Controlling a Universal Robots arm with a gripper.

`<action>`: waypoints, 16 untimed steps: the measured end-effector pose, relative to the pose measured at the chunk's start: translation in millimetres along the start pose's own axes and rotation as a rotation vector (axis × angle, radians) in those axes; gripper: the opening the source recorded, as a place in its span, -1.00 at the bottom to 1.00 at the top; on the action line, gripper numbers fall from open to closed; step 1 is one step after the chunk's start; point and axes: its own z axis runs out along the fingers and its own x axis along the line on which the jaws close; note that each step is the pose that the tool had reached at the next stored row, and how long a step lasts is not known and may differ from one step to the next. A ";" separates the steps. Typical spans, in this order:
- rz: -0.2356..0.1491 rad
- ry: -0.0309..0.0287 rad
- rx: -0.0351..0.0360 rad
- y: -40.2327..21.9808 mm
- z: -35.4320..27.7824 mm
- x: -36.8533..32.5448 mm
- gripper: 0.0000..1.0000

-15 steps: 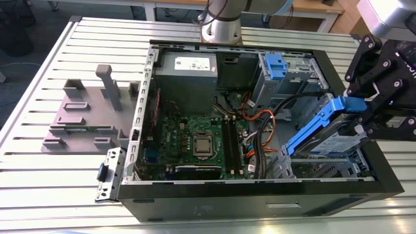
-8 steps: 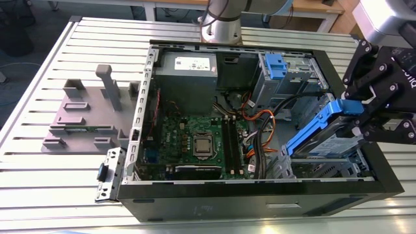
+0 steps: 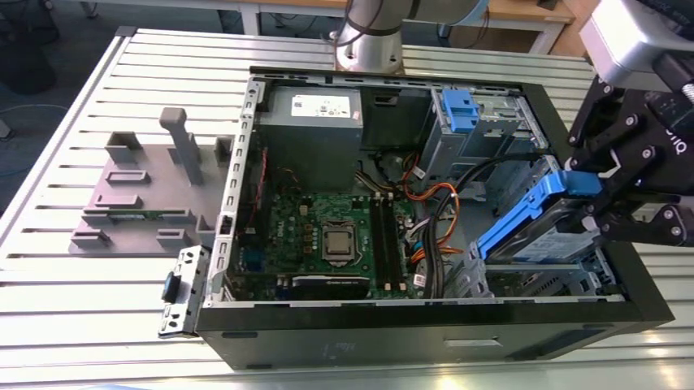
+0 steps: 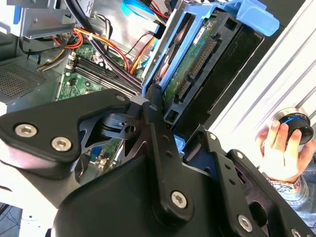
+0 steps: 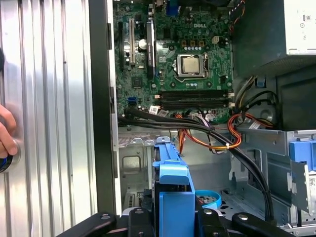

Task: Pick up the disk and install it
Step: 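Insert the disk into the insertion slot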

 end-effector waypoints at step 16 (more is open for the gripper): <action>0.000 -0.0001 -0.0001 -0.2 11.4 1.2 -0.27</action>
